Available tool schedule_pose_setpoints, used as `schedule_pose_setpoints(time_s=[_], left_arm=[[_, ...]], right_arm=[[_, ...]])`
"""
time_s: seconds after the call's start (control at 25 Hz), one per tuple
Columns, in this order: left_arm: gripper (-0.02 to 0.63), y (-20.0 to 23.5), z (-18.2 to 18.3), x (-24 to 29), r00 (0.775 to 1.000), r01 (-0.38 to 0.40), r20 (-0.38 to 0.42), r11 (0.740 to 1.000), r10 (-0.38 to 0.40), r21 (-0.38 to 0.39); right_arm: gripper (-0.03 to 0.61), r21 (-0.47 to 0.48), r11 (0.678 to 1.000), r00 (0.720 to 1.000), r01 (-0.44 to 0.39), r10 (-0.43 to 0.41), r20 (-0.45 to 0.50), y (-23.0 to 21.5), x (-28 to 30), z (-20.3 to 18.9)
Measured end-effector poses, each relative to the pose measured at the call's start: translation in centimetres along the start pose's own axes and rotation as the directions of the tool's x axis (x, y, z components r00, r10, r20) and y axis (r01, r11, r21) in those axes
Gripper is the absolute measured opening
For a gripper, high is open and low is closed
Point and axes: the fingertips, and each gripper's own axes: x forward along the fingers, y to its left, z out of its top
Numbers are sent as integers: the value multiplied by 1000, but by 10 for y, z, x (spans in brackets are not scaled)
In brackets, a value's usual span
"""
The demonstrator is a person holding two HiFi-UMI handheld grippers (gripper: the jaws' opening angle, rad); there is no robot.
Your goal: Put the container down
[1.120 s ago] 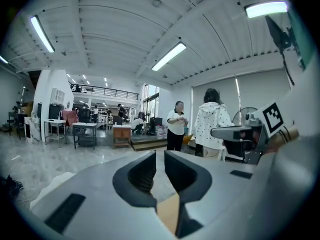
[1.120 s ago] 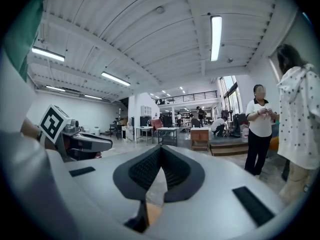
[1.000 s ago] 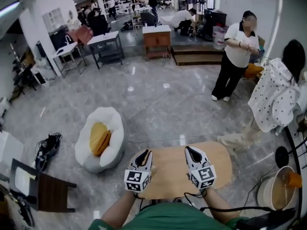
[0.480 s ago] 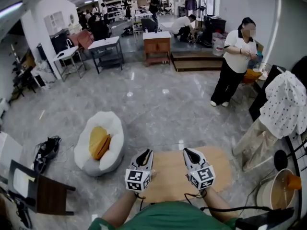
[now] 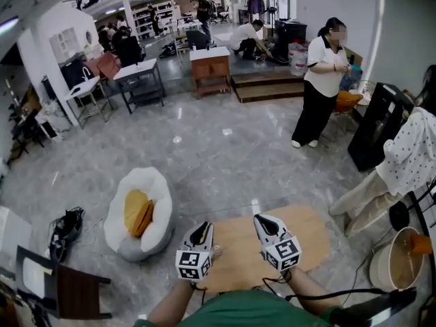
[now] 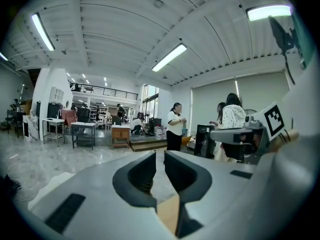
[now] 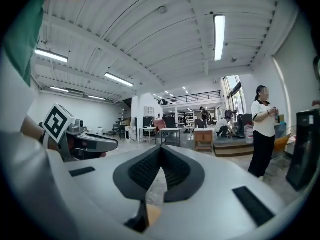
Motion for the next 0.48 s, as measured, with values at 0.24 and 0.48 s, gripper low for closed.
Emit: schedule_pose_setpoints(time_s=[0.24,0.48], left_arm=[[64,9,-13,-5,1000,-19,-18,1000,19,4],[64,-26,-22,9,999,28,-19,1000,-28,4]], right_arm=[[14,3,999,999,-34,34,2,10,15,-15],[14,-17,1000,1000,-21,20,-6,-3,-11,-21]])
